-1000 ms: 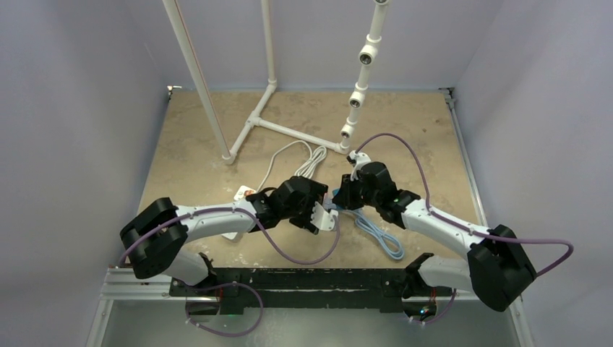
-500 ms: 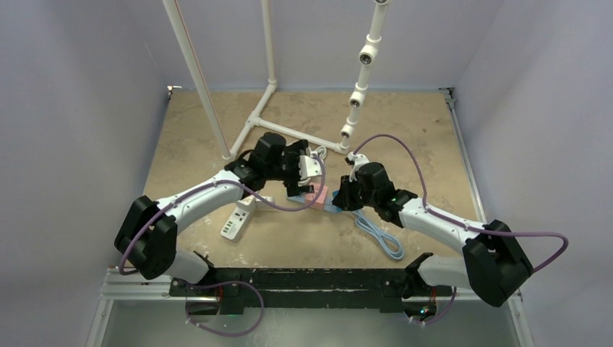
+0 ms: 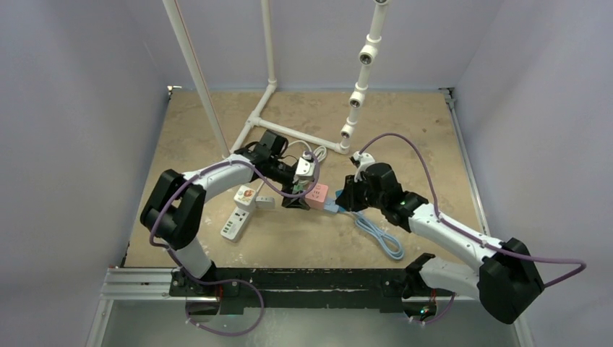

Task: Insert the plug
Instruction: Move the socket to the center of the board.

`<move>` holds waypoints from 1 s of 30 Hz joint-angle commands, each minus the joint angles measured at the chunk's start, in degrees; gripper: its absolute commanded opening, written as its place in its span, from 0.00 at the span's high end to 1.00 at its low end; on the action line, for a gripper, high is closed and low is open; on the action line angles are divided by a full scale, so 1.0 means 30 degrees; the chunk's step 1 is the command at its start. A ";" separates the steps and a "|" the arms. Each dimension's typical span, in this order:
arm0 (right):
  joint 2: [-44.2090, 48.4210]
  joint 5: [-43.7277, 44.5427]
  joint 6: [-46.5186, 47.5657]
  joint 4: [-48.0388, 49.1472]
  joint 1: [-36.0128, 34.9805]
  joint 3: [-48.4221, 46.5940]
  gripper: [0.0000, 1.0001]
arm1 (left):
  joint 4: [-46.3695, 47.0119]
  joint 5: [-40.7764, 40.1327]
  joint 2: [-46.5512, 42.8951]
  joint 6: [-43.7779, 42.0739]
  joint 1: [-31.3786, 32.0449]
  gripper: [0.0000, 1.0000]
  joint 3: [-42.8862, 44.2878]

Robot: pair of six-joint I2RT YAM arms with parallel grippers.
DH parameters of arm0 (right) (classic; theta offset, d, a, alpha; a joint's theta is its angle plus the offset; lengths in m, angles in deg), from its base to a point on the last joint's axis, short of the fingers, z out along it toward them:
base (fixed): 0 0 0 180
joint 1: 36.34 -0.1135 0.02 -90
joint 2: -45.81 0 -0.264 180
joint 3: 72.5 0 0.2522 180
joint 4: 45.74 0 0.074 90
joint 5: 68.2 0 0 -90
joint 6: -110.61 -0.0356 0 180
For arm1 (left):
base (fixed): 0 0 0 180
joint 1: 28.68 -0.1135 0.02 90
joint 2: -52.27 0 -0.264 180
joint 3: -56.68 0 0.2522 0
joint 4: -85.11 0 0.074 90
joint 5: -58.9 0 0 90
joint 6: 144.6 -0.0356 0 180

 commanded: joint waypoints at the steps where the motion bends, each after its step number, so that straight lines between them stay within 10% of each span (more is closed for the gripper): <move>1: 0.0693 -0.0270 0.0519 -0.1062 -0.0024 -0.1334 1.00 | -0.2864 0.2386 0.1176 -0.3972 -0.0403 0.01 0.1955; 17: 0.0338 -0.0708 0.4200 -0.4954 -0.0030 -0.5793 1.00 | -0.2337 0.2461 0.3122 -0.5918 -0.0468 0.02 0.1891; 24: -0.0217 -0.0178 0.7226 -0.7233 0.0078 -0.8127 1.00 | -0.3794 0.2526 0.4720 -0.7444 0.0166 0.36 0.3354; 30: -0.0903 -0.1255 0.9974 -0.9419 0.0167 -0.9743 1.00 | -0.5552 0.2683 0.5520 -1.0068 0.1185 0.44 0.4163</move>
